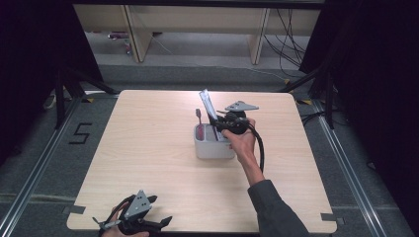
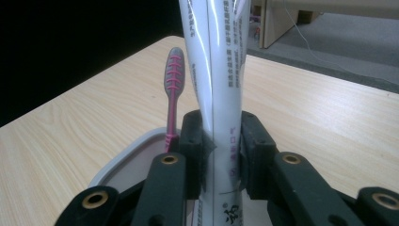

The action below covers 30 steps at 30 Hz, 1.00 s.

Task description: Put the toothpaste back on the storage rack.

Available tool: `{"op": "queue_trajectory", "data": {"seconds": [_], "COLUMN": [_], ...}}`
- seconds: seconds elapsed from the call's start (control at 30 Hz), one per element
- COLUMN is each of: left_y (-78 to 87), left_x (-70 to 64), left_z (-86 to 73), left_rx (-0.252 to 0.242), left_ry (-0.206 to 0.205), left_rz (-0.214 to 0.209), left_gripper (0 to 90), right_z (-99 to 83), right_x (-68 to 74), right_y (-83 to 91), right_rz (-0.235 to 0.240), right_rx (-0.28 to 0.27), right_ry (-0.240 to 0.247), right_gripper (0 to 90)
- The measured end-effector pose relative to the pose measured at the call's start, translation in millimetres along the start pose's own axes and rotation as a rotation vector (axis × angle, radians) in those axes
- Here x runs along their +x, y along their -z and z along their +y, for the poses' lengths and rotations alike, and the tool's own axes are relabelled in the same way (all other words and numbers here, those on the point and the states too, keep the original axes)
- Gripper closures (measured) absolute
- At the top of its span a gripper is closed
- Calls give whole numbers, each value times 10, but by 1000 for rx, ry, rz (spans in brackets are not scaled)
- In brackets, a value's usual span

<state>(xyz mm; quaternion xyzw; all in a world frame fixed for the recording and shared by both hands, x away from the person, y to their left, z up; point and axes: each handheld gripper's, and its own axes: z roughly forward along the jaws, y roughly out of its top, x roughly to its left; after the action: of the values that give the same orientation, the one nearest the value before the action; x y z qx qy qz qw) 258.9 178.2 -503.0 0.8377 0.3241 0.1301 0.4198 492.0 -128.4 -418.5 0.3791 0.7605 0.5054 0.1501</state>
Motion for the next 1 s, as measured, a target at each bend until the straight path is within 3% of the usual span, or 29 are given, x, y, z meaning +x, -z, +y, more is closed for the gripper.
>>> {"op": "queue_trajectory", "data": {"seconds": [0.17,0.23,0.4,0.43,0.5,0.63,0.67,0.7,0.73,0.9,0.93,1.0], "left_y": [0,-6,-5,-5,-7,-10,-11,-13,-15,-13,-13,-15], "left_x": [-3,-10,-10,-11,-11,-18,-21,-19,-20,-12,-11,-17], "left_z": [-1,-2,-1,0,-1,-1,-2,-3,-3,-2,-2,-4], "left_rx": [-3,-11,-8,-6,-5,-5,-7,-4,-5,4,4,6], "left_ry": [4,10,9,9,9,8,9,8,9,-3,-2,2], "left_rz": [0,0,1,3,2,-3,-1,3,2,7,8,-7], "left_gripper": [164,164,164,164,164,164,164,164,164,164,164,163], "right_z": [-28,-38,-46,-41,-48,-80,-88,-93,-103,-97,-86,-60], "right_x": [7,-7,28,20,31,29,44,42,19,19,14,48], "right_y": [-11,-21,-16,-5,-9,3,11,19,4,36,53,83], "right_rz": [-11,-11,-3,-19,-11,-30,-20,-21,-15,-8,-19,6], "right_rx": [19,19,46,50,59,71,89,96,76,50,32,28], "right_ry": [-18,9,2,31,41,40,8,9,36,17,34,6], "right_gripper": [742,742,744,743,744,743,742,738,731,670,677,660]}}
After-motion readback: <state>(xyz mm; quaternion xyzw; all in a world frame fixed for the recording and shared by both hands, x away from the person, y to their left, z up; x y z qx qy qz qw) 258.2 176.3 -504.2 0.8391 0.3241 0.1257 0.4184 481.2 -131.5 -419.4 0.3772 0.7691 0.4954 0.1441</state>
